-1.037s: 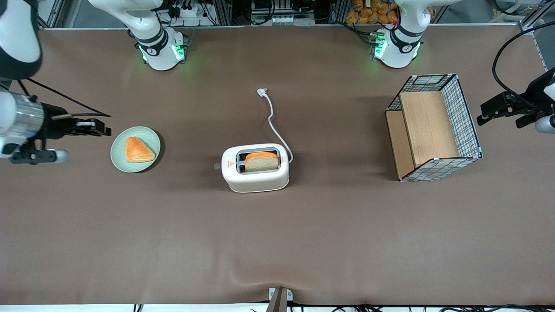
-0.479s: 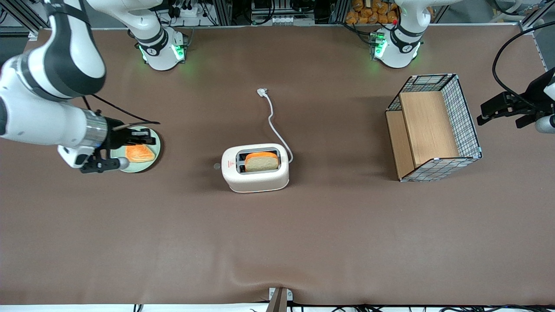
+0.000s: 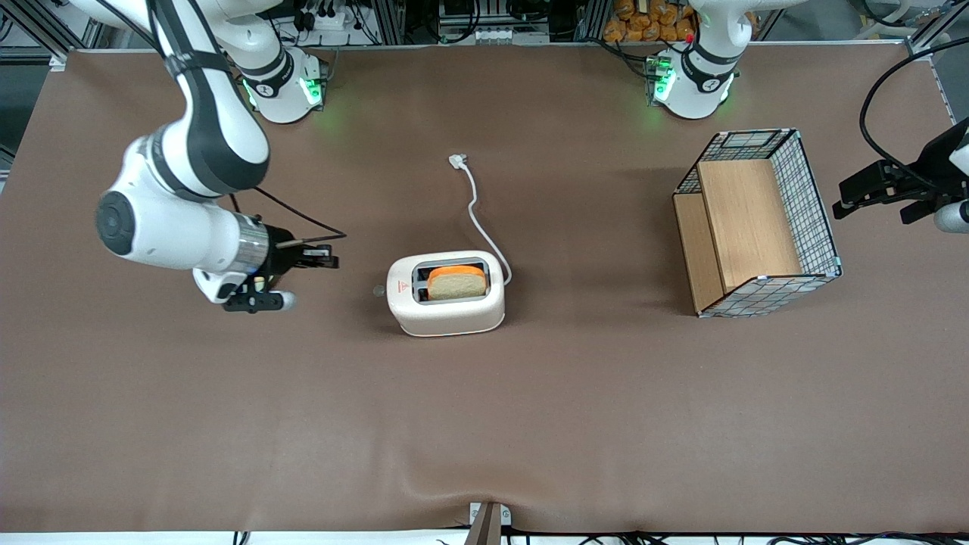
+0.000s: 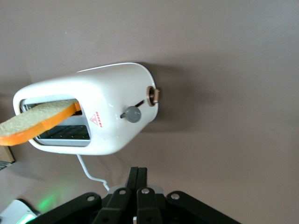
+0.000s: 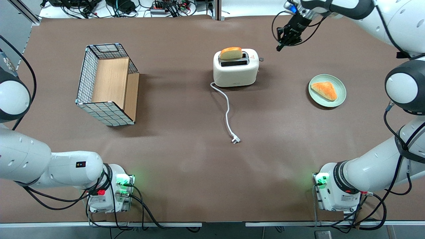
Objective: Press toaster button with right arm
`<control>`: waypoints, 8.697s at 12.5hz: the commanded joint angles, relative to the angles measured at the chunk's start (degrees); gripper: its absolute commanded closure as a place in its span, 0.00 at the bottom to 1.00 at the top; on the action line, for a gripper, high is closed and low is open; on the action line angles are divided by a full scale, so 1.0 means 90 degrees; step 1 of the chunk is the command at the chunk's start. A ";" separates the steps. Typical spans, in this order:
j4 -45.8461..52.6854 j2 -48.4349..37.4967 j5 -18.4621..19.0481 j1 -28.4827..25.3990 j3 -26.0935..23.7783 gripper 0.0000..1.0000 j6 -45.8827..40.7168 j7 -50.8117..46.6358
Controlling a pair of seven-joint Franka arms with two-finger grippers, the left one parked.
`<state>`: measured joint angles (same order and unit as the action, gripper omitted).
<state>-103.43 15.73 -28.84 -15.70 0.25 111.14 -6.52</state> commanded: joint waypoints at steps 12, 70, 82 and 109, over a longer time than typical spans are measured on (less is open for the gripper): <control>-0.0051 0.0889 -0.0663 -0.0385 0.0031 1.00 0.1303 0.0510; -0.0002 0.1817 -0.1269 -0.0404 -0.0213 1.00 0.2212 0.1409; 0.1099 0.1573 -0.0890 0.0025 -0.0067 0.00 0.0106 0.1038; 0.2611 -0.1626 0.3009 0.1901 -0.0313 0.00 -0.3055 -0.1111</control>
<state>-68.30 8.89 -2.62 0.98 -4.09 79.45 -15.52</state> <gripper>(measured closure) 0.000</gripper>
